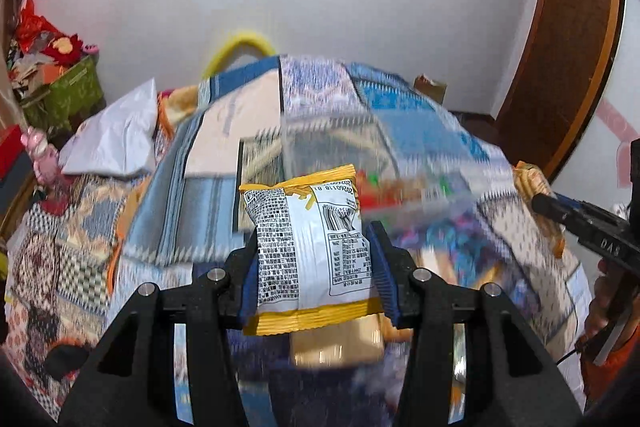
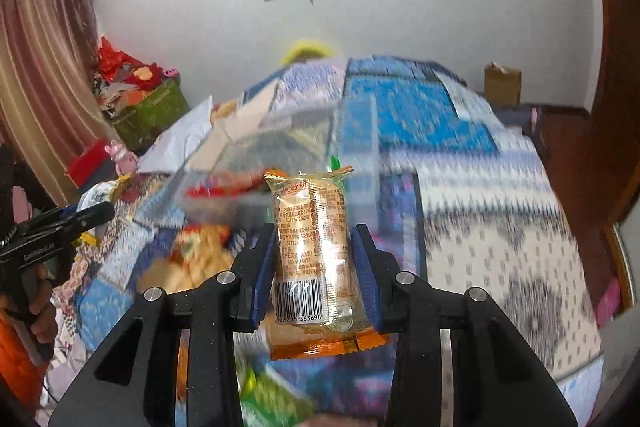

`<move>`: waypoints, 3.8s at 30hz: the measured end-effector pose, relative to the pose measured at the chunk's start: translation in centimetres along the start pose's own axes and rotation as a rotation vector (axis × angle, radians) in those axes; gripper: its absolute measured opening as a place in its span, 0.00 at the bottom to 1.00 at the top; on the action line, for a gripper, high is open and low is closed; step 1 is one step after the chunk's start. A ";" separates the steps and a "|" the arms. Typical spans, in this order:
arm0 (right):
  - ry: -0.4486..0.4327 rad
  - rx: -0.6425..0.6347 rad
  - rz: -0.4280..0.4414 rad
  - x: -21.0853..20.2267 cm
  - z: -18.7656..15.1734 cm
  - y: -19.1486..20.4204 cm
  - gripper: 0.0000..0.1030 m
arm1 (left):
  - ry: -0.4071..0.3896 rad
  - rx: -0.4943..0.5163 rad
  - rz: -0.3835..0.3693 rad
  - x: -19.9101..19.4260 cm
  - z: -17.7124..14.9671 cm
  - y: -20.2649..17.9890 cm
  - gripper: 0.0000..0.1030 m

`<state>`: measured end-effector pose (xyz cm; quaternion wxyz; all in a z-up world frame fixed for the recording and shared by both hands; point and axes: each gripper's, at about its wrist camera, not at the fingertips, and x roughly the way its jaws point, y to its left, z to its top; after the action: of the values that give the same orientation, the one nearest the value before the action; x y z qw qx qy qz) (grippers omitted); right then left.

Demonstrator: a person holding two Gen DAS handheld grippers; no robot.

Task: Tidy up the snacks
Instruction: 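Lower both held snacks into the clear box and open both tools, then grasp the square wrapped cake with the left tool while the right tool grasps the long biscuit roll, then carry the cake and biscuit roll into the clear box and release both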

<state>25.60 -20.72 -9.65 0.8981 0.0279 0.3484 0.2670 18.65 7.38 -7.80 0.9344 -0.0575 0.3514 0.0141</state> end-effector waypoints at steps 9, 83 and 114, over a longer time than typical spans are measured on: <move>-0.004 -0.027 0.053 6.3 5.2 2.1 0.34 | 0.019 -0.011 -0.032 6.5 4.9 -0.1 0.47; 0.333 -0.056 0.029 10.0 -5.4 5.1 0.61 | 0.279 -0.036 -0.066 8.0 -8.4 1.1 0.88; 0.259 -0.075 0.043 7.2 -4.7 4.5 0.39 | 0.231 -0.070 -0.017 4.7 -8.6 2.5 0.78</move>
<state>24.93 -13.87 -16.54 0.8401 -0.0327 0.4505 0.3004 16.41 8.78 -17.59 0.8852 -0.0941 0.4555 0.0117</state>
